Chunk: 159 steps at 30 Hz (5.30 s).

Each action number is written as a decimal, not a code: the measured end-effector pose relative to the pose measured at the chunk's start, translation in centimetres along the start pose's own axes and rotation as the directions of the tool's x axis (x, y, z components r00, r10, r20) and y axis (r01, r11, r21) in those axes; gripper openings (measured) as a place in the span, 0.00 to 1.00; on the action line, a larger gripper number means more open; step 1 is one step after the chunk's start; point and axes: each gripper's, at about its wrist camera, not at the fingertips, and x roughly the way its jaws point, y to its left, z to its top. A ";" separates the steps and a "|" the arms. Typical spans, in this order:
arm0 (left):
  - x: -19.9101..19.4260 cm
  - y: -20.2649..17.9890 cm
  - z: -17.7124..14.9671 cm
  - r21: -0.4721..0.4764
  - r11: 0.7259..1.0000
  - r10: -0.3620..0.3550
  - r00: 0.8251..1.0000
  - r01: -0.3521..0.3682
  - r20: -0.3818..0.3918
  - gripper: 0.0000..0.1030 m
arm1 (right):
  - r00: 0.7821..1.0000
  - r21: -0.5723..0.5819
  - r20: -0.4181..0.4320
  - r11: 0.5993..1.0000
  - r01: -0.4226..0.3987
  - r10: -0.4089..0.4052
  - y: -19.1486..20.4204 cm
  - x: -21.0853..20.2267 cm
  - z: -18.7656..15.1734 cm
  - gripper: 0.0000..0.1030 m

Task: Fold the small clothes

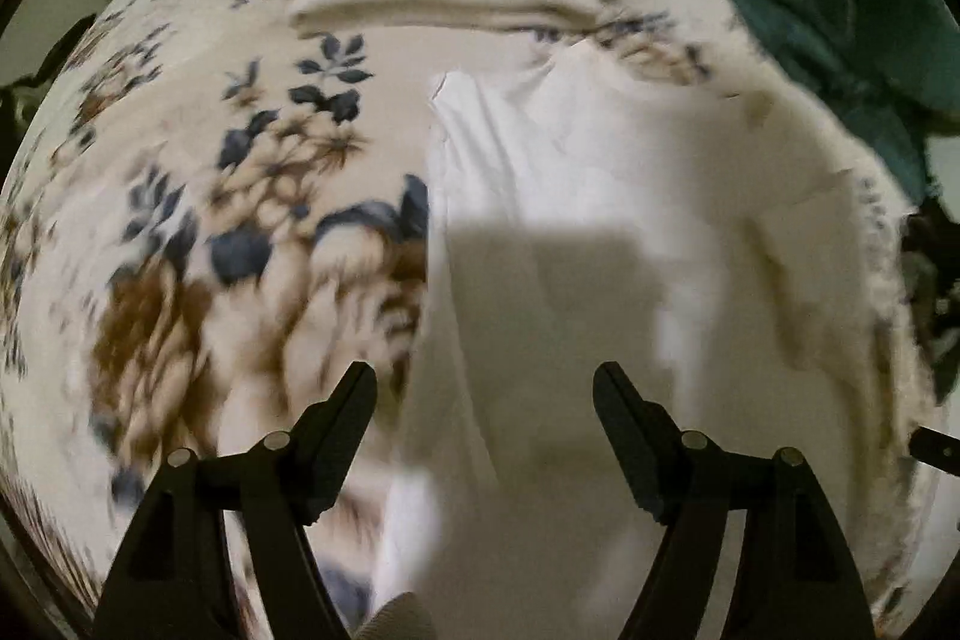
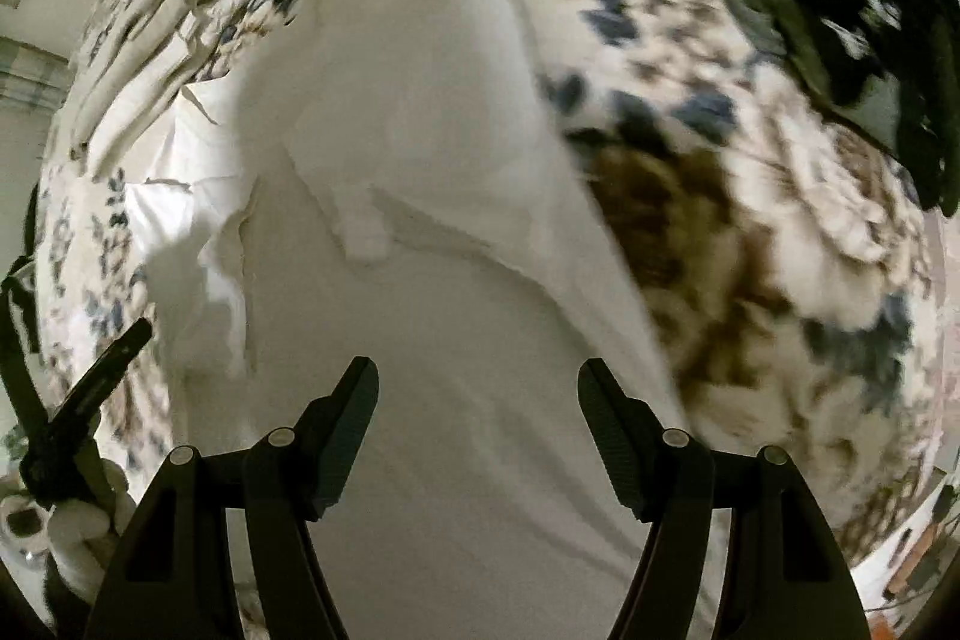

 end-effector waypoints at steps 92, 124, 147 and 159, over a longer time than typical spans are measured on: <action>-2.7 9.0 -30.6 -0.593 0.789 -0.356 0.905 0.159 -0.231 0.31 | 0.849 -0.365 -0.514 0.927 -0.083 -0.125 11.8 9.5 -22.3 0.57; -4.3 8.4 -31.0 -0.501 0.863 -0.246 0.926 0.074 -0.287 0.24 | 0.867 -0.214 -0.483 0.942 -0.257 0.127 4.7 8.9 -29.5 0.47; 12.4 3.3 15.5 -0.130 0.949 -0.298 0.953 0.288 -0.064 0.03 | 0.961 -0.055 0.011 0.960 -0.274 0.275 13.5 5.9 15.1 0.48; 15.8 5.3 17.6 -0.130 0.930 -0.356 0.931 0.345 -0.079 0.04 | 0.966 -0.008 0.010 0.966 -0.259 0.259 16.1 11.9 22.3 0.01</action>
